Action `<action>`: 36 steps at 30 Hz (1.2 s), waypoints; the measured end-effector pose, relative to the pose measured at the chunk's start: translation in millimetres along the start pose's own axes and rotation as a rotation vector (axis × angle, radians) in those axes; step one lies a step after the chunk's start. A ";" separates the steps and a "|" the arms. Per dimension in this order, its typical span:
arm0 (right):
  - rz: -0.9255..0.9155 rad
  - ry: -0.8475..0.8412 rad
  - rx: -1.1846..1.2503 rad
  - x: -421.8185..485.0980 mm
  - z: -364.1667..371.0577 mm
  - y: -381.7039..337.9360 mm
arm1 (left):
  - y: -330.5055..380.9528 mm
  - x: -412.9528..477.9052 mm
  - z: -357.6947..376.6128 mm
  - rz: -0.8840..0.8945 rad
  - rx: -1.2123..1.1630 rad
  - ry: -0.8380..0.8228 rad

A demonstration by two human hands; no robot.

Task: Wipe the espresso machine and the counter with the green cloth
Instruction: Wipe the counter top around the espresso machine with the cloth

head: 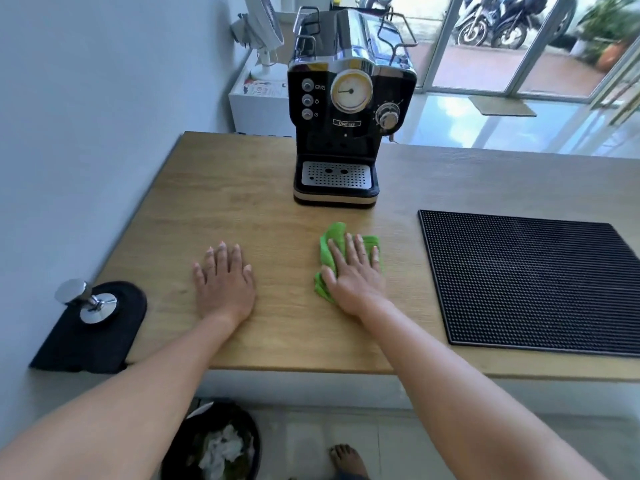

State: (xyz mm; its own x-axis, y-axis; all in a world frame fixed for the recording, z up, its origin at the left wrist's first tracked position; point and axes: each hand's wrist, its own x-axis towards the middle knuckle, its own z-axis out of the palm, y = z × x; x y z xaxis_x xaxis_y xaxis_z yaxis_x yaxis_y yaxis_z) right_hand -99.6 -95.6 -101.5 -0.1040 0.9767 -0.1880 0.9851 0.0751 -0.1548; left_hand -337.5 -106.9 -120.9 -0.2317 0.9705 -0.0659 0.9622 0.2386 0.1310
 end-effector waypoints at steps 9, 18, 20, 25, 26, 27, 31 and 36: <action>-0.213 0.008 -0.124 -62.1 5.8 61.3 | -38.9 5.3 -13.8 0.023 0.009 0.030; -0.022 0.002 -0.052 65.8 3.9 -64.4 | -66.7 19.0 -10.2 -0.111 -0.012 0.052; -0.218 -0.023 -0.098 47.7 13.0 -102.6 | -67.5 19.2 -8.1 -0.115 -0.019 0.070; -0.751 -0.038 -0.155 -23.5 26.1 -87.7 | -69.3 20.5 -7.0 -0.121 -0.012 0.094; -0.774 -0.051 -0.165 -25.8 24.0 -70.5 | -69.4 20.8 -6.9 -0.122 -0.015 0.095; -0.748 -0.054 -0.177 -20.4 20.1 -53.4 | -69.2 20.8 -6.6 -0.122 -0.017 0.099; -0.420 -0.043 -0.186 47.9 -0.7 -50.2 | -68.5 20.4 -5.5 -0.127 -0.016 0.114; -0.368 -0.026 -0.130 102.0 7.6 -138.0 | -69.1 25.9 -19.0 -0.159 -0.039 0.146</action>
State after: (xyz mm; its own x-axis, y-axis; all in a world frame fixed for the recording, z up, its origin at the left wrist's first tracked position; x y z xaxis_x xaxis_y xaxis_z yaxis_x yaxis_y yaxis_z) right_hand -247.2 -7.9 -106.8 -0.4557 0.8743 -0.1670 0.8901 0.4462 -0.0928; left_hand -412.7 -97.6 -112.8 -0.4014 0.9142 0.0549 0.9062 0.3878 0.1686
